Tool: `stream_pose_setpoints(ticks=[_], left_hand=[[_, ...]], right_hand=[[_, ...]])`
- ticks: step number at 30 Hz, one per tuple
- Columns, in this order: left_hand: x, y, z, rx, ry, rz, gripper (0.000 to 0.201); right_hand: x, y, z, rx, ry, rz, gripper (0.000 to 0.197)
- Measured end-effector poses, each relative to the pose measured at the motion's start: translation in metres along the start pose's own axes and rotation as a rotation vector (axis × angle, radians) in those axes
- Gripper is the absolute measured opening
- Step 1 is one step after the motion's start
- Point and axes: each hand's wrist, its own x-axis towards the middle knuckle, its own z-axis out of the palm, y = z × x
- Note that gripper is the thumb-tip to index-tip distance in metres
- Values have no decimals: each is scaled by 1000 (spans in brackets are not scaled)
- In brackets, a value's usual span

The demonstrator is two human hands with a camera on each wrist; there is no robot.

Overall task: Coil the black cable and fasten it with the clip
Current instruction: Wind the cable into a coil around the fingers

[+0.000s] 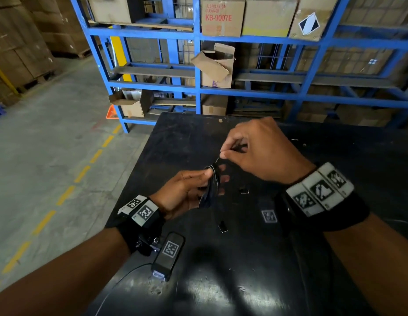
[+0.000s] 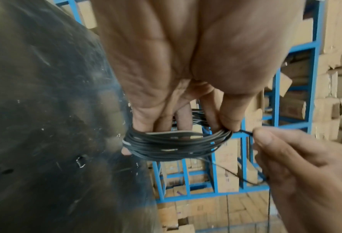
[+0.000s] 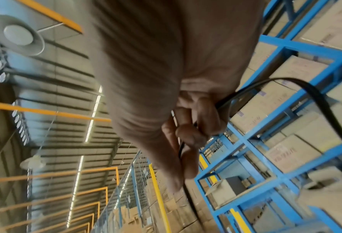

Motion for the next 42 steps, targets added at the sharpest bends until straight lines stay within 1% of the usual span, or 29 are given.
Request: stream_pose_setpoints(ticks=[2, 3, 6, 8, 11, 13, 16, 19, 22, 24, 26, 29, 30, 32, 34, 36, 37, 40, 42], left_hand=[[5, 4, -4, -12, 73, 62, 43], [7, 6, -4, -21, 87, 97, 42], [13, 14, -1, -121, 75, 193, 38], [19, 19, 0, -243, 57, 225, 40], [26, 28, -2, -411, 3, 267, 45], [29, 36, -2, -461, -29, 311, 43], [31, 51, -1, -521, -88, 386, 42], [27, 63, -3, -554, -174, 429, 40], [18, 69, -1, -515, -277, 413, 40], [11, 69, 3, -490, -345, 361, 42], [4, 62, 7, -449, -387, 271, 42], [-4, 42, 11, -337, -412, 121, 43], [-6, 36, 11, -271, -395, 81, 44], [-7, 24, 12, -113, -314, 28, 47], [-5, 17, 13, -10, -225, 8, 49], [-2, 14, 13, 66, -135, -5, 44], [1, 12, 11, 100, -98, -8, 42], [9, 11, 3, 150, 1, 0, 43], [14, 14, -2, 136, 59, 38, 41]], right_hand=[[-14, -3, 17, 69, 104, 15, 5], [-22, -3, 27, 122, 166, 26, 8], [-41, 0, 58, 314, 366, 77, 15], [-50, 2, 73, 540, 448, 158, 19], [-61, 4, 87, 863, 467, 242, 21], [-67, 8, 94, 991, 454, 301, 20], [-77, 18, 106, 1075, 409, 386, 20], [-84, 34, 118, 1099, 357, 481, 20], [-84, 56, 124, 1027, 338, 583, 17], [-78, 70, 121, 928, 336, 603, 12], [-66, 82, 112, 790, 330, 545, 10], [-38, 95, 88, 550, 311, 359, 7], [-28, 95, 78, 468, 286, 296, 4], [-9, 87, 55, 283, 222, 168, 6], [6, 70, 33, 74, 126, 43, 10], [17, 50, 16, -120, 23, -53, 14], [20, 42, 9, -195, -3, -92, 15], [22, 24, -2, -288, -8, -133, 16], [15, 16, 3, -238, 32, -108, 12]])
